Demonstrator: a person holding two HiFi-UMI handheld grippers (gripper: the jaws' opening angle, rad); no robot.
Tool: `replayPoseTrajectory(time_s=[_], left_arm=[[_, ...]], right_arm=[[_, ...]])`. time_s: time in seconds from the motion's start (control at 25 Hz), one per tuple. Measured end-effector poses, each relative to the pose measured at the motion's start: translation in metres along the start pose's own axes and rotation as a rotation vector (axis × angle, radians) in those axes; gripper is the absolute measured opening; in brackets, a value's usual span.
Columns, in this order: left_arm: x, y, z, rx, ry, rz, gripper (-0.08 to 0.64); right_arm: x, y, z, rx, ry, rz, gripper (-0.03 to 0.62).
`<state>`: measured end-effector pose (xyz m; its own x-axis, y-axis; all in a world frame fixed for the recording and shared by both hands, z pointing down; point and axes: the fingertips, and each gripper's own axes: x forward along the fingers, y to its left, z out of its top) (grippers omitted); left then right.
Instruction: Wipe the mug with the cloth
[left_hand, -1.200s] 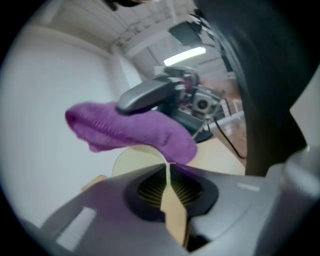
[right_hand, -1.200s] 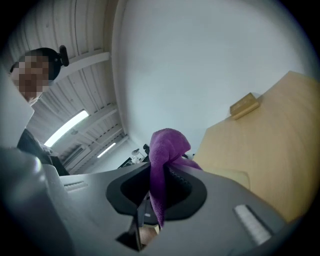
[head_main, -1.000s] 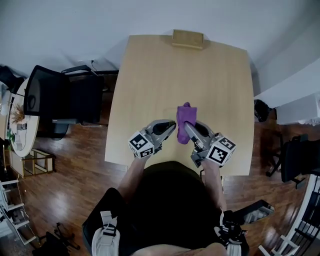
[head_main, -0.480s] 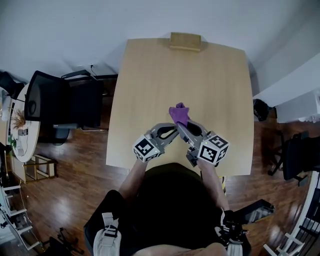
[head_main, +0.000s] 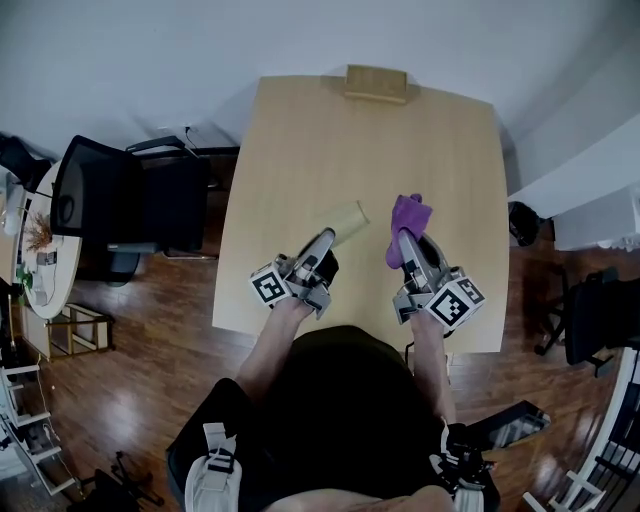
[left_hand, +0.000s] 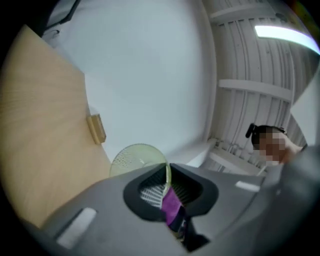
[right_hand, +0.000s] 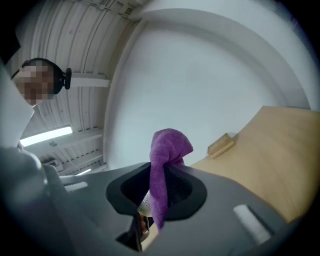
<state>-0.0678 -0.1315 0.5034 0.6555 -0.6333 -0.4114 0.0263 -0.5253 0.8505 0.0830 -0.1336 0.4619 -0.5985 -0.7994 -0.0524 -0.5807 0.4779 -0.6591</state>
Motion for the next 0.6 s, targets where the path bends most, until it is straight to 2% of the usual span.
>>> replayPoseTrajectory(time_s=[0.08, 0.2, 0.36, 0.52, 0.6], left_arm=[[0.01, -0.011, -0.005, 0.005, 0.018, -0.029, 0.043], [0.025, -0.026, -0.015, 0.014, 0.046, -0.07, 0.043], [0.03, -0.029, -0.016, 0.016, 0.055, -0.086, 0.048], [0.024, -0.028, -0.006, -0.077, 0.001, -0.129, 0.046], [0.02, -0.028, 0.001, -0.135, -0.043, -0.154, 0.046]], right_arm=[[0.007, 0.008, -0.001, -0.031, 0.0, 0.03, 0.061], [0.025, 0.029, -0.024, -0.06, 0.061, 0.088, 0.061], [0.033, 0.055, -0.057, -0.038, 0.16, 0.184, 0.06], [0.033, 0.07, -0.086, 0.068, 0.291, 0.301, 0.06], [0.029, 0.073, -0.097, 0.082, 0.34, 0.328, 0.06]])
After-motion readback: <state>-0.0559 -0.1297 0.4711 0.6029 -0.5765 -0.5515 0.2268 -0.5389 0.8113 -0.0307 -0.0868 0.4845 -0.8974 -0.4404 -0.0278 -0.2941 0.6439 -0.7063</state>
